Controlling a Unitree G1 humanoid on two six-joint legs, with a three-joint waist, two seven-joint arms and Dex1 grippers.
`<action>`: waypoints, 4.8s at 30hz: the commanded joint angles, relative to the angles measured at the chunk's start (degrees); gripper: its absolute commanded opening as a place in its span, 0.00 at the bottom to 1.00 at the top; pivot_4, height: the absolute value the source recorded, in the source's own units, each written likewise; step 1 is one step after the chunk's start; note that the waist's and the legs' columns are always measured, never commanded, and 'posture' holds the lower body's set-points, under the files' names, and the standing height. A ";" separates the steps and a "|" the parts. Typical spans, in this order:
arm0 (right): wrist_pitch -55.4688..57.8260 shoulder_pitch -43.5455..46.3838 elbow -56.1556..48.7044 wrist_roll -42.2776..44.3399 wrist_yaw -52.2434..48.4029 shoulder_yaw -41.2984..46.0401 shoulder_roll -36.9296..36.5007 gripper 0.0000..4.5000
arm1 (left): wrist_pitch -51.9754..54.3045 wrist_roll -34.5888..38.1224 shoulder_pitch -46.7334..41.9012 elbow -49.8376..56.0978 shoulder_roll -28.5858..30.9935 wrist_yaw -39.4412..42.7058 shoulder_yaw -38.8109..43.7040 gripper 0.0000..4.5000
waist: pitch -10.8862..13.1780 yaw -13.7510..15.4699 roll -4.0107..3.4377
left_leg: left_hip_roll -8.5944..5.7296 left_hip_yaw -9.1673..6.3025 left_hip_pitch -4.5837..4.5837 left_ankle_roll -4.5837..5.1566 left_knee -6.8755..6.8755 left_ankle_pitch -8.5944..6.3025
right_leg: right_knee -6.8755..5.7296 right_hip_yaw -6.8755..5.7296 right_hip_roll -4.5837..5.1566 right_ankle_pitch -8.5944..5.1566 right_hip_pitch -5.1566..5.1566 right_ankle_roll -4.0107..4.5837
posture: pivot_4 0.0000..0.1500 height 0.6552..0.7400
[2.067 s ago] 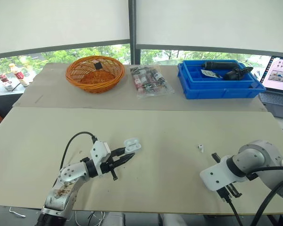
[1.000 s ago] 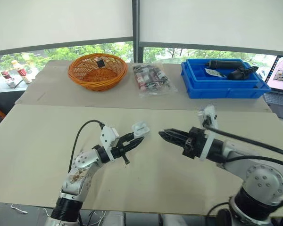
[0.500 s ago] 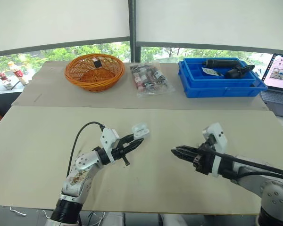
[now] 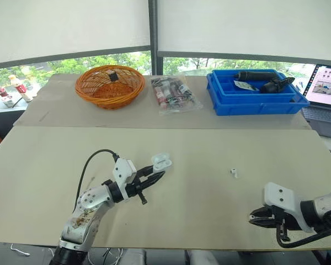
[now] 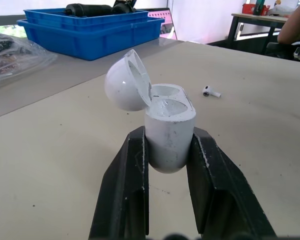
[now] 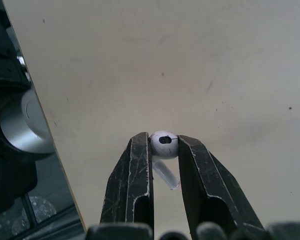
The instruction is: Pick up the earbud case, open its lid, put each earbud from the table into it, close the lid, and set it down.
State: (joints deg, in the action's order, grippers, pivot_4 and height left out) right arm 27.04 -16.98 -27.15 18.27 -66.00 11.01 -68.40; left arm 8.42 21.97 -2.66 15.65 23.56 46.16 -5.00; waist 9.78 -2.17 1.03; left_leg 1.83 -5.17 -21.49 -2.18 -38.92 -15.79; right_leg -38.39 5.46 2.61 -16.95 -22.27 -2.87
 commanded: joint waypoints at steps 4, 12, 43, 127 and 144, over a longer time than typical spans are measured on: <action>-4.30 0.46 0.96 -2.48 -1.56 -2.02 0.15 0.08 | 0.67 1.34 0.90 4.30 1.12 -0.28 1.07 0.12 | 0.00 0.19 -0.01 | 0.00 0.00 -0.02 0.02 0.01 -0.01 | 0.04 0.00 0.01 0.00 0.00 0.00 | 1.00 0.46; -7.20 0.29 2.54 -4.55 -2.02 -3.74 0.95 0.08 | 0.79 1.31 0.90 4.39 1.59 -0.43 1.01 0.12 | 0.00 0.79 0.00 | 0.01 0.00 0.02 0.02 0.00 -0.01 | 0.05 0.00 0.00 0.01 0.02 0.00 | 1.00 0.46; 3.27 9.08 -12.02 -17.49 -0.59 -13.21 -10.73 0.59 | 0.05 -0.07 1.84 4.07 1.42 -0.75 -0.69 0.12 | 0.04 1.20 -0.11 | 0.03 0.01 0.03 0.02 0.01 -0.01 | 0.17 -0.02 0.02 0.03 0.04 0.01 | 1.00 0.46; 16.36 33.94 -6.13 9.27 47.90 -13.01 67.32 0.08 | -1.31 -1.07 -14.08 -7.68 -12.02 -6.61 -0.74 0.12 | -0.08 -0.39 -0.08 | -0.08 -0.30 -0.71 -0.26 -0.07 0.16 | -0.60 -0.15 0.00 0.12 -0.95 0.08 | 1.00 0.46; 13.57 31.00 -5.10 6.73 50.66 -18.67 65.36 0.31 | -2.97 -2.65 -14.30 -7.85 -12.18 -6.87 -1.13 0.12 | -0.08 -0.35 -0.07 | -0.08 -0.32 -0.73 -0.26 -0.07 0.16 | -0.59 -0.14 0.00 0.12 -0.95 0.08 | 1.00 0.46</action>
State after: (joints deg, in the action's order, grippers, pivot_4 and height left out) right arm 41.02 14.75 -31.55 25.05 -15.86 -6.55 -3.03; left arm 8.53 19.04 -15.69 5.70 11.76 39.33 -7.02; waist 9.71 -2.52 0.96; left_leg 1.75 -5.49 -22.22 -2.44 -38.99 -15.63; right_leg -38.98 5.32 2.61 -16.83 -23.22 -2.79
